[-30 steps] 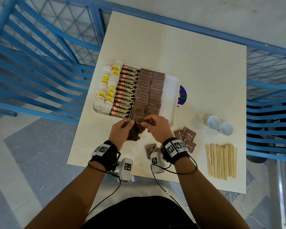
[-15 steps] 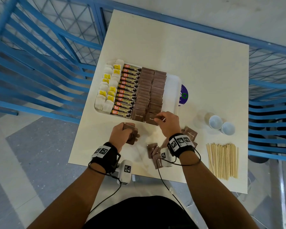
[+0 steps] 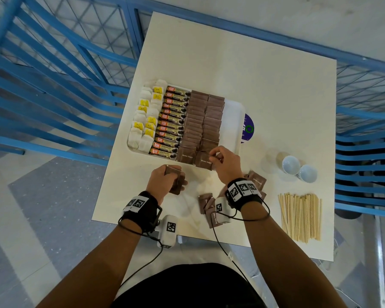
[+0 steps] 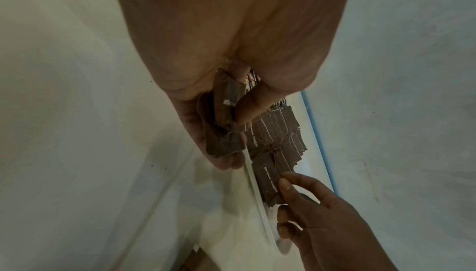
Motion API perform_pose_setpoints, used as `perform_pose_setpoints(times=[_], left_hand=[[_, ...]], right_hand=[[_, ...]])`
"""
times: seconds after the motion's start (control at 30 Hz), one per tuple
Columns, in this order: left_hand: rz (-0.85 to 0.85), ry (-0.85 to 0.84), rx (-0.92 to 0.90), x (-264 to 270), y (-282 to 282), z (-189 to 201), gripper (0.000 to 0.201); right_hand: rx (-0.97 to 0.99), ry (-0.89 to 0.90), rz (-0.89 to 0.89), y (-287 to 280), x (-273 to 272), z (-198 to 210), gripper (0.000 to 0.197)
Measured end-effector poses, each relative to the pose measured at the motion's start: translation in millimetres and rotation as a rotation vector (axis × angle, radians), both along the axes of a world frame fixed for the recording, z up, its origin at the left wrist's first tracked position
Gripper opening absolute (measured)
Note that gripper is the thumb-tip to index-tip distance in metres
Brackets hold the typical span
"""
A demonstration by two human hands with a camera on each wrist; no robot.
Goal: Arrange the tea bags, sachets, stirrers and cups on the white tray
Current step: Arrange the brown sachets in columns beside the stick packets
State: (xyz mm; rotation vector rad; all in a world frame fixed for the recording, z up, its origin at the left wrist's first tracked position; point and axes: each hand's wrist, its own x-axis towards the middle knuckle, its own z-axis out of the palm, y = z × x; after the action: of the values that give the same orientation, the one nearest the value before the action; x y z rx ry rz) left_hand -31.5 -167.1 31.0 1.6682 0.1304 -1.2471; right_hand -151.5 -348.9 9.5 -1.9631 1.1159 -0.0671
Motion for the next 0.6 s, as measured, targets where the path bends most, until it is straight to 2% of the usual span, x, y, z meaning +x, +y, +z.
perform_pose_setpoints(times=[0.37, 0.47, 0.6], left_hand=[[-0.006, 0.000, -0.003, -0.9, -1.0, -1.6, 0.026], [-0.011, 0.003, -0.004, -0.7, -1.0, -2.5, 0.026], [-0.011, 0.002, -0.007, -0.1, -0.9, -4.9, 0.026]], right_hand=[[-0.037, 0.026, -0.059, 2.9, -0.3, -2.2, 0.012], [-0.050, 0.021, -0.085, 5.2, -3.5, -4.7, 0.028], [-0.032, 0.059, -0.032, 10.3, -8.1, -8.5, 0.051]])
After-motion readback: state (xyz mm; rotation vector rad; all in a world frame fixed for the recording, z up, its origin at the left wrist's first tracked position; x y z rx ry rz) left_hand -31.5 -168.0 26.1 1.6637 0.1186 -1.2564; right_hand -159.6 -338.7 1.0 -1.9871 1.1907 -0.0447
